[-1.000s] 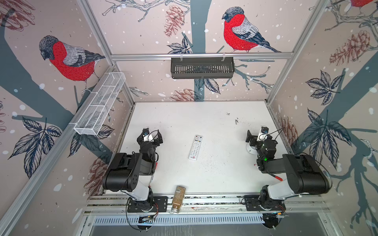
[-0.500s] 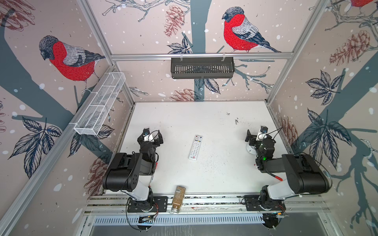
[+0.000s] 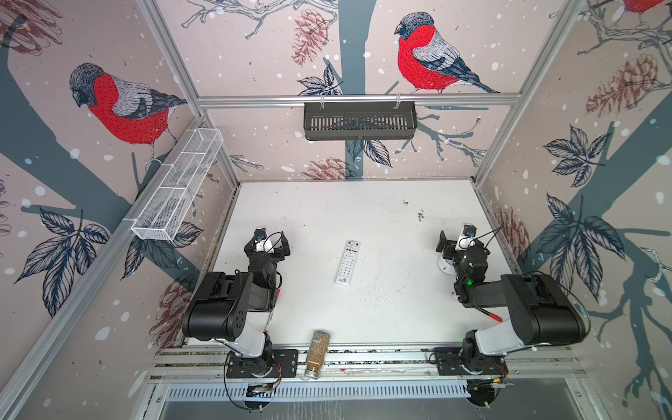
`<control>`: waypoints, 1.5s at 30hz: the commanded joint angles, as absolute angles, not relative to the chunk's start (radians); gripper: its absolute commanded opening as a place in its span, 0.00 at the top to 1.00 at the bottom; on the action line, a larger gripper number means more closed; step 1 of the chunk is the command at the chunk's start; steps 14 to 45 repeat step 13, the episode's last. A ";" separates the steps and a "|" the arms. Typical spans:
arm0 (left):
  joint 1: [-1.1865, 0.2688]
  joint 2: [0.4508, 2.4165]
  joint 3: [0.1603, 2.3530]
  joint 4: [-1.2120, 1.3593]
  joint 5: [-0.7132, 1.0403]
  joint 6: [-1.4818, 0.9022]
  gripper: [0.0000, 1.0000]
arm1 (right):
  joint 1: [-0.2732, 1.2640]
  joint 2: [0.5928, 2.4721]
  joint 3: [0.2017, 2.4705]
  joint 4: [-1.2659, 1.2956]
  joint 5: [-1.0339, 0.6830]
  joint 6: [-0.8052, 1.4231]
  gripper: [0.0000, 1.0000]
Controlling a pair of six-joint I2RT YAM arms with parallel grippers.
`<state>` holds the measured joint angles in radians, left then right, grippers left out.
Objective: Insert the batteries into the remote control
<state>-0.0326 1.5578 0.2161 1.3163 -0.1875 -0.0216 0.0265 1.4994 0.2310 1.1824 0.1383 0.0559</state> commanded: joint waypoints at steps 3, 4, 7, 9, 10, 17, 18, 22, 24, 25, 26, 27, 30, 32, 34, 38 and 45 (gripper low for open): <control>-0.032 1.559 0.222 1.328 -0.185 -0.012 0.02 | 0.029 1.500 0.236 1.195 0.152 0.061 0.01; -0.032 1.558 0.222 1.329 -0.186 -0.012 0.02 | 0.032 1.500 0.235 1.195 0.154 0.060 0.01; -0.033 1.559 0.222 1.328 -0.187 -0.012 0.02 | 0.033 1.503 0.237 1.192 0.156 0.059 0.01; -0.032 1.559 0.222 1.328 -0.186 -0.012 0.02 | 0.032 1.504 0.241 1.190 0.157 0.060 0.00; -0.032 1.558 0.222 1.328 -0.186 -0.012 0.02 | 0.032 1.505 0.241 1.189 0.156 0.060 0.01; -0.032 1.558 0.222 1.328 -0.187 -0.012 0.02 | 0.031 1.503 0.239 1.192 0.152 0.060 0.01; -0.032 1.558 0.222 1.328 -0.187 -0.012 0.02 | 0.031 1.503 0.239 1.192 0.152 0.060 0.01; -0.032 1.558 0.222 1.328 -0.187 -0.012 0.02 | 0.031 1.503 0.239 1.192 0.152 0.060 0.01; -0.032 1.558 0.222 1.328 -0.187 -0.012 0.02 | 0.031 1.503 0.239 1.192 0.152 0.060 0.01; -0.032 1.558 0.222 1.328 -0.187 -0.012 0.02 | 0.031 1.503 0.239 1.192 0.152 0.060 0.01; -0.032 1.558 0.222 1.328 -0.187 -0.012 0.02 | 0.031 1.503 0.239 1.192 0.152 0.060 0.01; -0.032 1.558 0.222 1.328 -0.187 -0.012 0.02 | 0.031 1.503 0.239 1.192 0.152 0.060 0.01; -0.032 1.558 0.222 1.328 -0.187 -0.012 0.02 | 0.031 1.503 0.239 1.192 0.152 0.060 0.01; -0.032 1.558 0.222 1.328 -0.187 -0.012 0.02 | 0.031 1.503 0.239 1.192 0.152 0.060 0.01; -0.032 1.558 0.222 1.328 -0.187 -0.012 0.02 | 0.031 1.503 0.239 1.192 0.152 0.060 0.01; -0.032 1.558 0.222 1.328 -0.187 -0.012 0.02 | 0.031 1.503 0.239 1.192 0.152 0.060 0.01; -0.032 1.558 0.222 1.328 -0.187 -0.012 0.02 | 0.031 1.503 0.239 1.192 0.152 0.060 0.01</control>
